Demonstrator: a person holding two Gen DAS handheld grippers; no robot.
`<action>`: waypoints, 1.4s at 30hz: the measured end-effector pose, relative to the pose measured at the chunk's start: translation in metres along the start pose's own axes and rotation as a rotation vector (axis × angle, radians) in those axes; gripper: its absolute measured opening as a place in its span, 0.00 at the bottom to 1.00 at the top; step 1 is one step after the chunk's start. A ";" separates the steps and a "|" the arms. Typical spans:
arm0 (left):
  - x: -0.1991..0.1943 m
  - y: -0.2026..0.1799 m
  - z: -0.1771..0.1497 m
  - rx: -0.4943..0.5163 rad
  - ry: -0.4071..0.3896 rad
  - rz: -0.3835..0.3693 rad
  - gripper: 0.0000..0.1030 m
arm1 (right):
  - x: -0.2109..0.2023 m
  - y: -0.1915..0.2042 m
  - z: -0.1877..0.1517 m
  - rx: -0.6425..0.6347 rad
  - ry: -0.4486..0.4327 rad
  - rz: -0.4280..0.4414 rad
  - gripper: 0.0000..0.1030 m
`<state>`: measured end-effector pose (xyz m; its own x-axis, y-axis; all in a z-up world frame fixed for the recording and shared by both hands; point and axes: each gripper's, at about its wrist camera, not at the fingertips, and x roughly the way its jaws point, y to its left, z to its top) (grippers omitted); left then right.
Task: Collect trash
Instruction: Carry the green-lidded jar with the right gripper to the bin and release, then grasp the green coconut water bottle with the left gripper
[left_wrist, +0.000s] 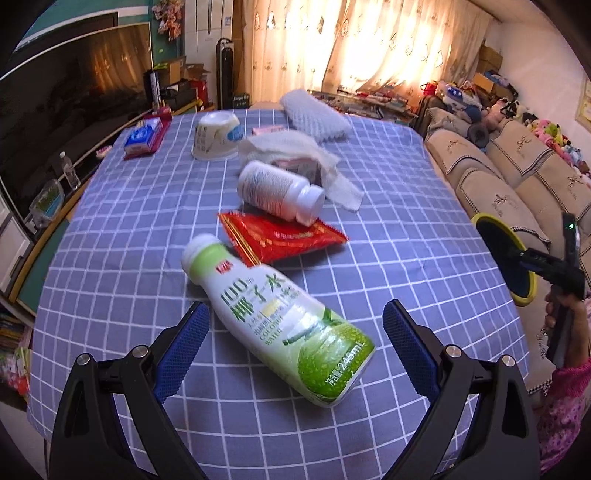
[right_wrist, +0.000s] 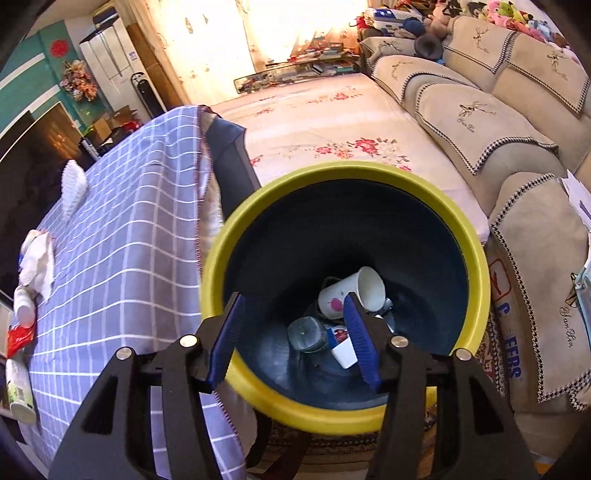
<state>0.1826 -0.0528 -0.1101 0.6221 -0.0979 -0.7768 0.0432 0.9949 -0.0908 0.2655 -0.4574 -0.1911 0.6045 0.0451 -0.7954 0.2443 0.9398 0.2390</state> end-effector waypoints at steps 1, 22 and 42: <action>0.002 0.000 -0.002 -0.001 0.001 0.007 0.91 | -0.002 0.001 -0.001 -0.002 -0.003 0.006 0.53; 0.007 0.037 -0.026 -0.025 -0.002 0.079 0.91 | -0.005 0.031 -0.014 -0.056 0.019 0.074 0.56; -0.016 0.044 -0.033 0.003 -0.123 0.127 0.50 | -0.006 0.043 -0.020 -0.093 0.032 0.095 0.56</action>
<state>0.1487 -0.0087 -0.1229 0.7138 0.0317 -0.6996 -0.0393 0.9992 0.0051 0.2568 -0.4101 -0.1869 0.5969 0.1443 -0.7892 0.1149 0.9582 0.2621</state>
